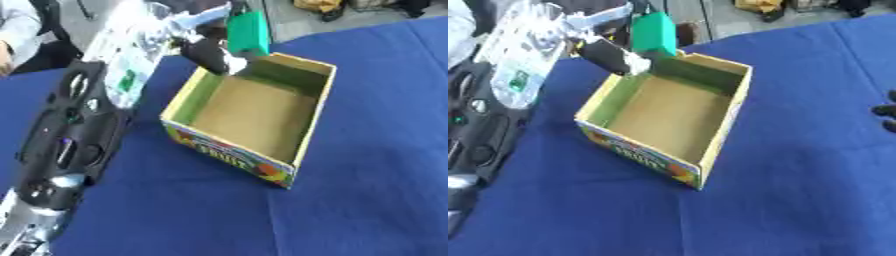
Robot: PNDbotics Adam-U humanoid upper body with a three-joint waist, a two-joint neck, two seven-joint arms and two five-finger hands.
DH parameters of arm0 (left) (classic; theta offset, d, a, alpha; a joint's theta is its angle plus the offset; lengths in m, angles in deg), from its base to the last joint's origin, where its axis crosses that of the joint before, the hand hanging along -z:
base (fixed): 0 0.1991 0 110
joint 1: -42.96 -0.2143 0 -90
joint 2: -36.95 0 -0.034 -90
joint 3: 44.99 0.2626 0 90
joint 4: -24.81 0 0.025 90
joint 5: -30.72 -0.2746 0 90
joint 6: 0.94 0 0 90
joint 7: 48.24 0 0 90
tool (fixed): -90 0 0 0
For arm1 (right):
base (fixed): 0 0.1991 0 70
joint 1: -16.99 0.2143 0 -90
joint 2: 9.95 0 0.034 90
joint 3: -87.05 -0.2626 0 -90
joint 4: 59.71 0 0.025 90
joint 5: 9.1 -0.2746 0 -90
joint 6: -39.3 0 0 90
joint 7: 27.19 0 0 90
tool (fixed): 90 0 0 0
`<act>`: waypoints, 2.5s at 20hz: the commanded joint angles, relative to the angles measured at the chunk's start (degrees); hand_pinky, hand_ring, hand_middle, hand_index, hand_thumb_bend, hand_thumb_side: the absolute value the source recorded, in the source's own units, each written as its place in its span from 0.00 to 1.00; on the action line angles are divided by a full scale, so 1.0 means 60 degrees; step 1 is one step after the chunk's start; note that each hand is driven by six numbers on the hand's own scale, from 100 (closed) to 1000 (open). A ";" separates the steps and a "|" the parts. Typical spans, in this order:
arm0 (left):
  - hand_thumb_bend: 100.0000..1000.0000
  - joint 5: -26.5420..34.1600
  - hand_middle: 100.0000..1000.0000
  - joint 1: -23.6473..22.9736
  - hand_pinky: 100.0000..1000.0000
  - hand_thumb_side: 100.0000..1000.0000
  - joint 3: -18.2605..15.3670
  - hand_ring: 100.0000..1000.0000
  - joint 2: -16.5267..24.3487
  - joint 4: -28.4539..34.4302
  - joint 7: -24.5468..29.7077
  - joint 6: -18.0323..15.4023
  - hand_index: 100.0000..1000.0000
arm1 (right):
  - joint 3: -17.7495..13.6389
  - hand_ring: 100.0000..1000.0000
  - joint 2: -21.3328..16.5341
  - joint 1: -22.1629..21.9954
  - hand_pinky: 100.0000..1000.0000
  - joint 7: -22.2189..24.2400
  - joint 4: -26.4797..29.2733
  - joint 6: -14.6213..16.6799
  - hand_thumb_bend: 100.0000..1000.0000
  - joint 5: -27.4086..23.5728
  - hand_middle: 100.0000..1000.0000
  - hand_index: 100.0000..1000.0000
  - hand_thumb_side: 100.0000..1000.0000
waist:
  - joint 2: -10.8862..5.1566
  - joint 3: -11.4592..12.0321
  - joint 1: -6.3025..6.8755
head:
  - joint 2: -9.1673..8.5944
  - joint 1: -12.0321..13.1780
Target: Pick up objects on the table and place them in the box.
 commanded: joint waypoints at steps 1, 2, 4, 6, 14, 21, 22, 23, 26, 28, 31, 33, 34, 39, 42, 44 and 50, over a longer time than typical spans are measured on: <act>0.00 -0.0834 0.67 0.0176 0.00 0.41 0.0024 0.33 -0.0323 -0.0398 -0.0387 0.0118 0.77 | 0.0000 0.84 -0.0088 0.0130 0.84 0.0030 0.0160 0.0018 0.00 -0.0055 0.63 0.84 0.91 | -0.0152 -0.0049 -0.0078 | -0.0166 0.0104; 0.00 -0.1165 0.67 0.0164 0.00 0.41 0.0038 0.33 -0.0442 -0.0512 -0.0505 0.0173 0.77 | 0.0003 0.84 -0.0079 0.0145 0.84 0.0032 0.0163 0.0020 0.00 -0.0060 0.63 0.84 0.91 | -0.0132 -0.0077 -0.0079 | -0.0196 0.0123; 0.00 -0.1901 0.67 0.0139 0.00 0.41 0.0078 0.33 -0.0643 -0.0678 -0.0691 0.0259 0.77 | 0.0008 0.84 -0.0056 0.0169 0.84 0.0037 0.0170 0.0023 0.00 -0.0070 0.63 0.84 0.91 | -0.0099 -0.0131 -0.0081 | -0.0240 0.0160; 0.00 -0.2564 0.68 0.0109 0.00 0.41 0.0115 0.33 -0.0808 -0.0831 -0.0746 0.0258 0.77 | 0.0008 0.84 -0.0035 0.0173 0.84 0.0041 0.0171 0.0022 0.00 -0.0076 0.63 0.84 0.91 | -0.0078 -0.0176 -0.0084 | -0.0266 0.0193; 0.00 -0.3433 0.67 -0.0010 0.00 0.42 0.0138 0.34 -0.1089 -0.1356 -0.0652 0.0045 0.77 | -0.0012 0.84 -0.0017 0.0184 0.84 0.0027 0.0176 0.0019 0.00 -0.0083 0.63 0.84 0.91 | -0.0011 -0.0284 -0.0059 | -0.0314 0.0232; 0.00 -0.3365 0.67 -0.0117 0.00 0.45 0.0235 0.34 -0.1211 -0.1569 -0.0641 -0.0082 0.81 | -0.0030 0.85 -0.0014 0.0174 0.84 -0.0007 0.0185 0.0016 0.00 -0.0088 0.63 0.84 0.91 | 0.0030 -0.0293 -0.0034 | -0.0269 0.0158; 0.00 -0.3374 0.66 -0.0134 0.00 0.46 0.0248 0.34 -0.1225 -0.1577 -0.0646 -0.0096 0.82 | -0.0030 0.85 -0.0015 0.0173 0.84 -0.0009 0.0185 0.0015 0.00 -0.0088 0.63 0.84 0.91 | 0.0032 -0.0296 -0.0031 | -0.0263 0.0155; 0.00 -0.3391 0.67 -0.0153 0.00 0.48 0.0262 0.35 -0.1238 -0.1592 -0.0645 -0.0114 0.83 | -0.0031 0.85 -0.0018 0.0165 0.84 -0.0011 0.0182 0.0012 0.00 -0.0088 0.63 0.84 0.91 | 0.0028 -0.0297 -0.0027 | -0.0242 0.0150; 0.00 -0.3467 0.76 -0.0183 0.01 0.63 0.0290 0.42 -0.1238 -0.1608 -0.0613 -0.0172 0.91 | -0.0039 0.85 -0.0022 0.0146 0.84 -0.0020 0.0179 0.0009 0.00 -0.0084 0.63 0.84 0.91 | 0.0011 -0.0293 -0.0017 | -0.0181 0.0153; 0.00 -0.3561 0.82 -0.0199 0.15 0.65 0.0291 0.51 -0.1228 -0.1593 -0.0571 -0.0184 0.96 | -0.0041 0.85 -0.0019 0.0138 0.84 -0.0022 0.0179 0.0008 0.00 -0.0083 0.63 0.84 0.91 | 0.0004 -0.0287 -0.0018 | -0.0172 0.0154; 0.18 -0.3842 0.90 -0.0216 0.30 0.66 0.0299 0.62 -0.1214 -0.1532 -0.0514 -0.0146 1.00 | -0.0041 0.85 -0.0008 0.0140 0.84 -0.0021 0.0181 0.0009 0.00 -0.0084 0.63 0.84 0.91 | 0.0002 -0.0290 -0.0026 | -0.0181 0.0164; 0.35 -0.4107 0.96 -0.0227 0.41 0.66 0.0301 0.71 -0.1191 -0.1495 -0.0429 -0.0126 1.00 | -0.0046 0.85 -0.0005 0.0136 0.84 -0.0024 0.0182 0.0008 0.00 -0.0084 0.63 0.84 0.91 | -0.0002 -0.0293 -0.0032 | -0.0189 0.0159; 0.44 -0.4244 0.99 -0.0231 0.46 0.66 0.0296 0.74 -0.1183 -0.1488 -0.0352 -0.0117 1.00 | -0.0048 0.85 -0.0004 0.0134 0.84 -0.0026 0.0181 0.0008 0.00 -0.0085 0.63 0.84 0.91 | -0.0004 -0.0293 -0.0035 | -0.0190 0.0159; 0.87 -0.4857 1.00 -0.0268 0.56 0.67 0.0223 0.81 -0.1162 -0.1442 0.0333 0.0010 1.00 | -0.0054 0.85 0.0005 0.0127 0.84 -0.0030 0.0178 0.0008 0.00 -0.0091 0.63 0.84 0.91 | -0.0006 -0.0272 -0.0061 | -0.0191 0.0162; 0.98 -0.4955 1.00 -0.0297 0.57 0.72 0.0178 0.82 -0.1132 -0.1315 0.0469 0.0097 1.00 | -0.0056 0.85 0.0012 0.0120 0.84 -0.0030 0.0176 0.0007 0.00 -0.0092 0.63 0.84 0.91 | -0.0007 -0.0252 -0.0077 | -0.0193 0.0150; 0.95 -0.4909 1.00 -0.0316 0.55 0.79 0.0150 0.82 -0.1052 -0.1026 0.0285 0.0129 1.00 | -0.0062 0.85 0.0014 0.0108 0.84 -0.0032 0.0174 0.0005 0.00 -0.0090 0.63 0.84 0.91 | -0.0015 -0.0220 -0.0088 | -0.0185 0.0124; 0.86 -0.3765 0.99 -0.0396 0.44 0.86 -0.0167 0.78 -0.0332 0.1221 -0.1143 0.0217 1.00 | -0.0109 0.85 -0.0005 0.0028 0.84 -0.0077 0.0167 -0.0004 0.00 -0.0077 0.63 0.84 0.91 | -0.0076 -0.0018 -0.0104 | -0.0067 -0.0080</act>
